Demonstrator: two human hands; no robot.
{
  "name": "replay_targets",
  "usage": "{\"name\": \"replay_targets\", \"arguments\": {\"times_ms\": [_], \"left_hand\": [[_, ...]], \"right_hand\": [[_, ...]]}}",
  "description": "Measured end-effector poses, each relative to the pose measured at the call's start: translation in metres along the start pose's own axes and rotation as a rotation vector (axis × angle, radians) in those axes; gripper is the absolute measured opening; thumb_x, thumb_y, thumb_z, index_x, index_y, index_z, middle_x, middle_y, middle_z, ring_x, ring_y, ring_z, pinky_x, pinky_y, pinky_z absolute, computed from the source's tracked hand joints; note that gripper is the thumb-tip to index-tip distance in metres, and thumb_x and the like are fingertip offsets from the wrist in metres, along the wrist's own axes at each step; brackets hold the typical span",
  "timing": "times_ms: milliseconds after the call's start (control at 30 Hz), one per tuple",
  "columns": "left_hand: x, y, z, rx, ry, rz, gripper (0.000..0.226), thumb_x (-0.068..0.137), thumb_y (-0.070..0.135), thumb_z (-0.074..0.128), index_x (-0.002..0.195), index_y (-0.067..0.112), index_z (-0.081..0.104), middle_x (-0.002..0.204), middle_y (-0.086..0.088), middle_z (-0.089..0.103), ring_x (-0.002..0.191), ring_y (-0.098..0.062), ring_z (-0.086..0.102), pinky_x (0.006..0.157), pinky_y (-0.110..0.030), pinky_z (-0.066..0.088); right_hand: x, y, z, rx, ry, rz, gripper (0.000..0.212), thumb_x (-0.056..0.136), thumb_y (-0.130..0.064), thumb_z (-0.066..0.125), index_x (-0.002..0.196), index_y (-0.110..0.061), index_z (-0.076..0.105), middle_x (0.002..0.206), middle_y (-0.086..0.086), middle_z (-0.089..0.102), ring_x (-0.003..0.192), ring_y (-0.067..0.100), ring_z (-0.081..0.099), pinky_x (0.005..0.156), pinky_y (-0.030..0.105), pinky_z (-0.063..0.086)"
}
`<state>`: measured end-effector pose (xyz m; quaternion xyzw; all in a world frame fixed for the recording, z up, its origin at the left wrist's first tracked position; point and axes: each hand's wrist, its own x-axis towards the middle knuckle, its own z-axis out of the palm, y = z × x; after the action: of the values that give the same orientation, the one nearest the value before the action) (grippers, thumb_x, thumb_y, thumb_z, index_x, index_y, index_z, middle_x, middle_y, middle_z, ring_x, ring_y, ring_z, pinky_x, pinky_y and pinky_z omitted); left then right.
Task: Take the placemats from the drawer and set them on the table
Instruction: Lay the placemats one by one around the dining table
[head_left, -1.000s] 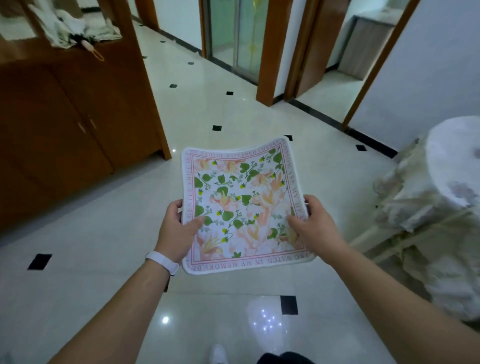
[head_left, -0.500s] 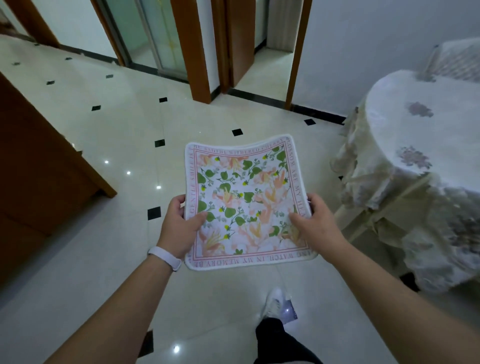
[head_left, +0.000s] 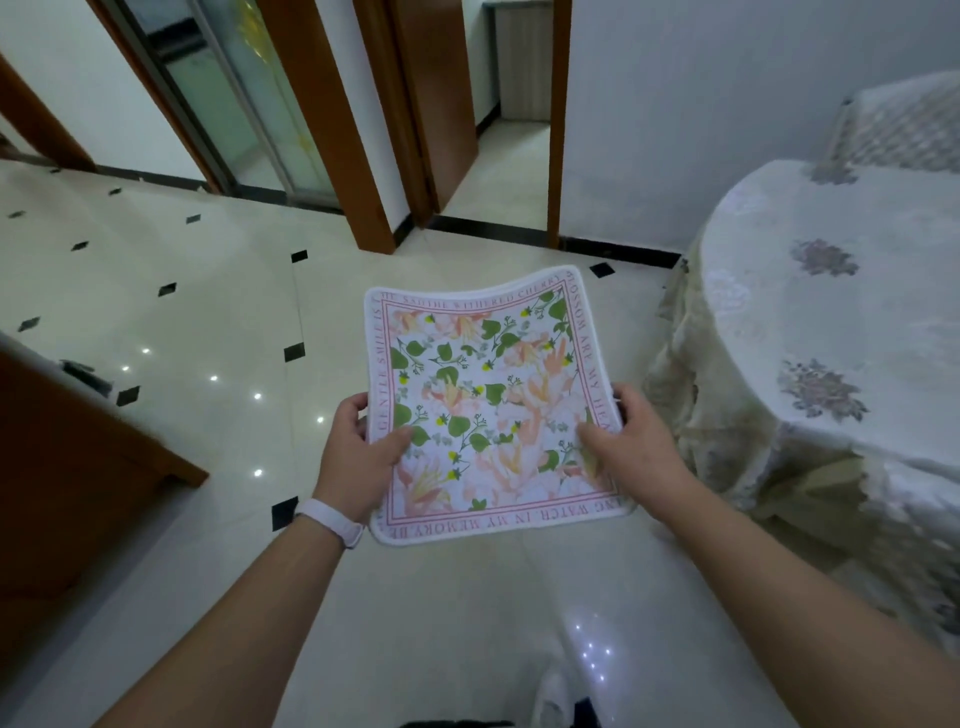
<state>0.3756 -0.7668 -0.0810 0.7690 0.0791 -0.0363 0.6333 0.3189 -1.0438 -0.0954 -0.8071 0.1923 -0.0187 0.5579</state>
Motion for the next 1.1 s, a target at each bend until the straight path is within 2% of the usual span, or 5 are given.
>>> {"name": "replay_targets", "arguments": {"times_ms": [400, 600, 700, 800, 1100], "left_hand": [[0.14, 0.021, 0.111, 0.02, -0.231, 0.003, 0.041, 0.084, 0.001, 0.069, 0.117, 0.014, 0.048, 0.098, -0.009, 0.07, 0.076, -0.024, 0.072, 0.063, -0.039, 0.059], [0.252, 0.038, 0.165, -0.005, -0.352, 0.006, 0.041, 0.083, 0.002, 0.071, 0.114, 0.016, 0.049, 0.097, -0.005, 0.069, 0.07, -0.014, 0.072, 0.057, -0.03, 0.057], [0.308, 0.055, 0.19, -0.008, -0.425, -0.001, 0.04, 0.084, 0.003, 0.07, 0.114, 0.015, 0.049, 0.096, -0.004, 0.068, 0.068, -0.013, 0.071, 0.055, -0.027, 0.056], [0.358, 0.074, 0.214, -0.026, -0.481, -0.009, 0.039, 0.084, 0.002, 0.07, 0.113, 0.016, 0.049, 0.098, -0.007, 0.068, 0.07, -0.02, 0.071, 0.055, -0.032, 0.058], [0.447, 0.111, 0.308, -0.004, -0.653, -0.015, 0.038, 0.083, 0.001, 0.07, 0.112, 0.018, 0.051, 0.102, -0.009, 0.069, 0.081, -0.027, 0.071, 0.065, -0.04, 0.059]], "right_hand": [[0.11, 0.016, -0.053, 0.043, 0.144, 0.133, 0.034, 0.087, -0.021, 0.067, 0.115, -0.03, 0.05, 0.107, -0.007, 0.07, 0.082, 0.013, 0.073, 0.074, 0.04, 0.062], [0.2, 0.0, -0.059, 0.068, 0.233, 0.214, 0.028, 0.09, -0.021, 0.065, 0.114, -0.029, 0.051, 0.104, -0.004, 0.071, 0.077, 0.015, 0.074, 0.069, 0.042, 0.062], [0.247, -0.017, -0.064, 0.0, 0.265, 0.221, 0.025, 0.091, -0.025, 0.064, 0.106, -0.04, 0.051, 0.092, -0.014, 0.07, 0.068, 0.007, 0.073, 0.06, 0.033, 0.061], [0.287, -0.033, -0.07, -0.028, 0.324, 0.219, 0.029, 0.093, -0.023, 0.064, 0.116, -0.031, 0.049, 0.091, -0.018, 0.064, 0.061, -0.005, 0.068, 0.048, 0.013, 0.05], [0.363, -0.032, -0.112, -0.017, 0.516, 0.294, 0.032, 0.091, -0.024, 0.065, 0.121, -0.024, 0.051, 0.102, -0.008, 0.065, 0.079, 0.001, 0.064, 0.06, 0.019, 0.05]]}}
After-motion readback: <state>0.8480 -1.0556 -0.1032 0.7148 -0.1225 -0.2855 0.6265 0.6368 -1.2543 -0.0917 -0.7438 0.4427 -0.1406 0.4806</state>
